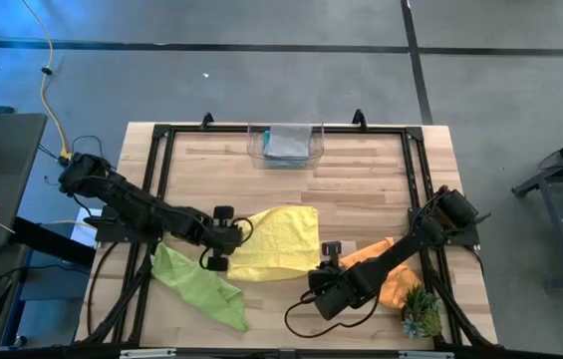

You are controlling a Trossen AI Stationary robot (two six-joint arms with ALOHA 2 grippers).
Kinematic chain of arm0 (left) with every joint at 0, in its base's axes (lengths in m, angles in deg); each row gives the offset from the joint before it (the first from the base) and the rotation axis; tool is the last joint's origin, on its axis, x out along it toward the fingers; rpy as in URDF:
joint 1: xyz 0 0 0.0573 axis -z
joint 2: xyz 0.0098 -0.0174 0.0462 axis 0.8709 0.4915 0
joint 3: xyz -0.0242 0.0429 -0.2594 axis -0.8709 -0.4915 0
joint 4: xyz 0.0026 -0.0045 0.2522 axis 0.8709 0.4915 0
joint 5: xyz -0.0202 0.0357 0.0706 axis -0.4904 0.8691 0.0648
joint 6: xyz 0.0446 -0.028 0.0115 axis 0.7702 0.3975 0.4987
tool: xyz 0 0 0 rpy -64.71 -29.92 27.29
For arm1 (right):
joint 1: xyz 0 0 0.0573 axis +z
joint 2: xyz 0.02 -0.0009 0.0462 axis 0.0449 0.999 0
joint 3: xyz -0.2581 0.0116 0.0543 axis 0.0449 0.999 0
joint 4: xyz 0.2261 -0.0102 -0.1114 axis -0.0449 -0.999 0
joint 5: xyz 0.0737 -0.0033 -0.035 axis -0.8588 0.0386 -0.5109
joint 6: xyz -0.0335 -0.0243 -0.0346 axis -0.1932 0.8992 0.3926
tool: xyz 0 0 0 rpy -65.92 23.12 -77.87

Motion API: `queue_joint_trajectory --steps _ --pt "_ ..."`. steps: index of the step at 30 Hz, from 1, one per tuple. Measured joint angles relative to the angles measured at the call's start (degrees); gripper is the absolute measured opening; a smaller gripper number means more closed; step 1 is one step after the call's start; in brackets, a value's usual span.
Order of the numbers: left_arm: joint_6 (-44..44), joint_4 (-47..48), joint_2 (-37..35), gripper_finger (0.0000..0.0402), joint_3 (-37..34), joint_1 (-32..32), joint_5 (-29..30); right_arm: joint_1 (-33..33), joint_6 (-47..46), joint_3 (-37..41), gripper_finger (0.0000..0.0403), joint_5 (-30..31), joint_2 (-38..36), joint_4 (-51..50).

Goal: Fold microfiber towels
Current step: Fold the yellow towel

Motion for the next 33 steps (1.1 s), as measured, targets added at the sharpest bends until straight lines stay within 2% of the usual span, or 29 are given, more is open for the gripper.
queue_joint_trajectory --steps 4,15,18,22,26,29,33 --pt "0.8 -1.4 0.2 0.0012 -0.4 -1.4 -1.2 0.0 0.7 0.0 0.0000 0.3 0.0 0.4" --pt "4.3 -2.1 0.2 0.0001 -0.5 -7.9 8.8 0.0 0.9 0.0 0.0000 0.3 0.0 0.4" --pt "6.0 -2.5 -1.3 0.0000 0.2 -9.7 9.3 0.0 1.3 0.0 0.0000 0.3 0.0 0.4" --pt "8.0 -2.0 -5.4 0.0000 1.1 -10.6 5.8 0.0 1.4 0.0 0.0000 0.3 0.0 0.5" --pt "8.6 0.3 -9.0 0.0000 0.7 -10.5 -3.2 0.0 2.0 0.0 0.0000 0.3 0.0 0.7" --pt "8.2 0.7 -9.0 0.0000 -0.9 -10.5 -8.1 0.0 2.4 0.0 0.0000 0.3 0.0 0.8" --pt "8.2 -1.6 -5.4 0.0000 -3.4 -10.4 -9.5 -0.1 2.4 0.0 0.0000 0.3 0.0 1.1"
